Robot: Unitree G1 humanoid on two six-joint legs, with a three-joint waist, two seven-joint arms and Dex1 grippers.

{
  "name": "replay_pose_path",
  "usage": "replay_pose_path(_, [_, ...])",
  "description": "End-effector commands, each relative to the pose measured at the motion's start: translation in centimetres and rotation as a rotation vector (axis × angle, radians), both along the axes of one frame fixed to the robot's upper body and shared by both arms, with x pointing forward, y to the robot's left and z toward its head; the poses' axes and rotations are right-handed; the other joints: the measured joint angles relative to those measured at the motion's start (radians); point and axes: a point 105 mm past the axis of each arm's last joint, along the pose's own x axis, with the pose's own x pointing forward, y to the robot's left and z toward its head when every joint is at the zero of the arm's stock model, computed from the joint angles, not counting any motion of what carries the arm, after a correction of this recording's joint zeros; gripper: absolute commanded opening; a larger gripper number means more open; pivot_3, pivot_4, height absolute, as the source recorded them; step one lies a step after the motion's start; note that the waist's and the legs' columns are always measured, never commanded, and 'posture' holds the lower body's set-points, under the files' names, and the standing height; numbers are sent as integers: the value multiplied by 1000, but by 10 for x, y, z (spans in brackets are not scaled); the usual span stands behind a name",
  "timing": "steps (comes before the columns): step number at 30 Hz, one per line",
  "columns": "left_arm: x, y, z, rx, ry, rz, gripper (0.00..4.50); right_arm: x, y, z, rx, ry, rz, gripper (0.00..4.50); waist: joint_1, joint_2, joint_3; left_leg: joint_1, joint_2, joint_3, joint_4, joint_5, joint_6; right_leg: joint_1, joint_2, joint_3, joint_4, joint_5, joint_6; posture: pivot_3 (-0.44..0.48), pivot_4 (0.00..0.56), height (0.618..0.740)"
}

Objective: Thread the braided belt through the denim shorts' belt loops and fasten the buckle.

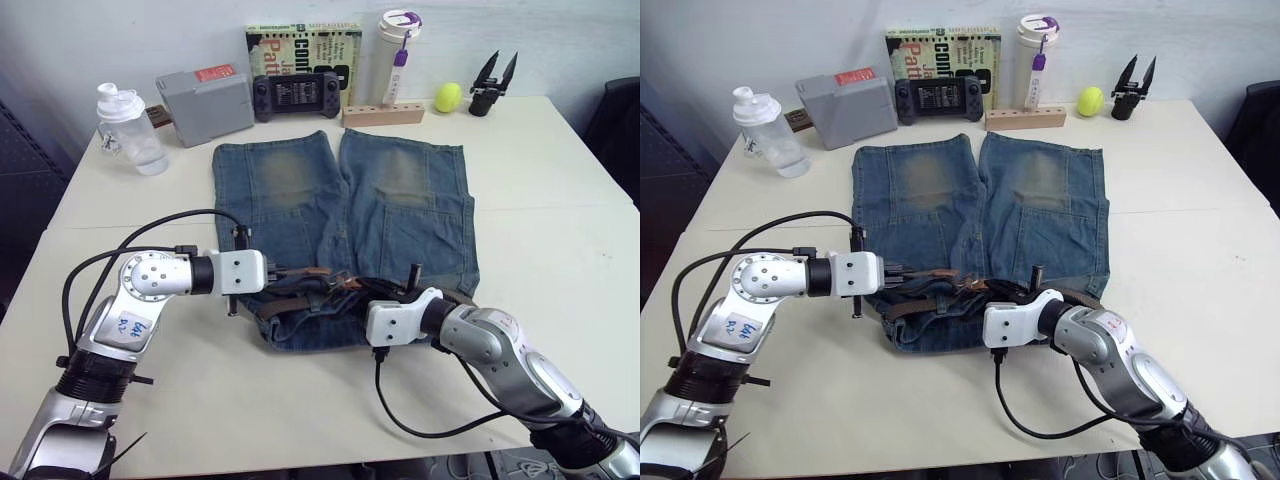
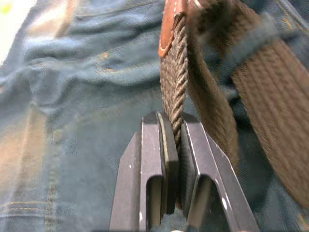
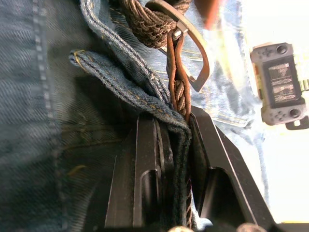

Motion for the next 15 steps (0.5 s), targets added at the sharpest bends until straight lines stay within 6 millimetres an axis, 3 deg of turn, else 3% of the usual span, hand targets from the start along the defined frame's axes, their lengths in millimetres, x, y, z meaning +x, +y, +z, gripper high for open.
replay_pose_path(1, [-1, -5, 8, 33, -25, -53, 0, 3, 1, 18, 14, -92, 21, 137, -1, 0, 0, 0, 0, 0, 0, 0, 0, 0, 0, 0, 0, 0, 0, 0, 150, 731])
replay_pose_path(7, [7, -16, 21, 39, -57, -94, 0, 3, 5, 21, -1, -113, 64, 137, -5, 0, 0, -1, 0, 0, 0, 0, 0, 0, 0, 0, 0, 0, 0, 0, 150, 731])
replay_pose_path(15, [13, -14, 18, 135, -76, -143, 0, 2, 8, 23, 4, -132, 86, 137, -7, 0, 0, -1, 0, 0, 0, 0, 0, -1, 0, 0, 0, 0, 0, 0, 150, 731])
